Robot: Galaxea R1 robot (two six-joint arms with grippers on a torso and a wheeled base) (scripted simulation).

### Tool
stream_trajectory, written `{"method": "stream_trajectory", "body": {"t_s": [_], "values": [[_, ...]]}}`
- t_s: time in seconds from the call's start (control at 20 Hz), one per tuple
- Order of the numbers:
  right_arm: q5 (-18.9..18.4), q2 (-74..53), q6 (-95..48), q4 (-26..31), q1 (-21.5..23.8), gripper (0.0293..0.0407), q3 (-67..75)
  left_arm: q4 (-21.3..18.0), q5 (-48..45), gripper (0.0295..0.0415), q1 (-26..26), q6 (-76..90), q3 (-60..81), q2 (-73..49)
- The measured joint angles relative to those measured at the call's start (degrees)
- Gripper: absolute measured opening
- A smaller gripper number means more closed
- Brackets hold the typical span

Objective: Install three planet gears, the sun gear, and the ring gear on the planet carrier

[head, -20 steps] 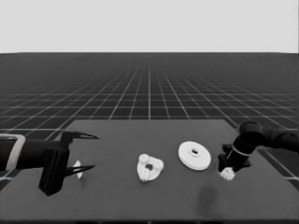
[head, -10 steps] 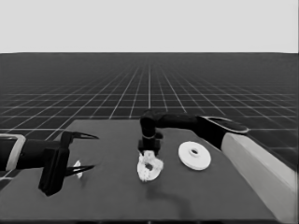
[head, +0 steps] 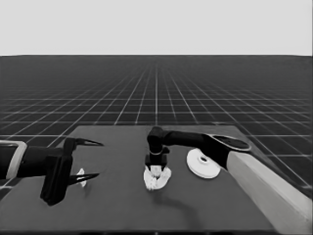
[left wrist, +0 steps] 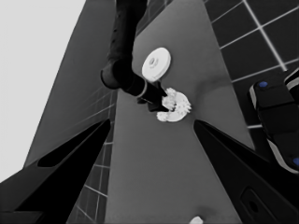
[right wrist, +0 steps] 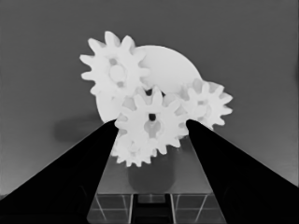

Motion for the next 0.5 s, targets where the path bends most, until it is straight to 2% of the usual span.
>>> {"method": "stream_trajectory", "body": {"t_s": [0.5], "values": [[0.0, 0.0, 5.1, 0.0, -0.4, 0.0309, 0.0, 0.0, 0.0, 0.0385, 0.0, 0.0, 0.0, 0.0]]}}
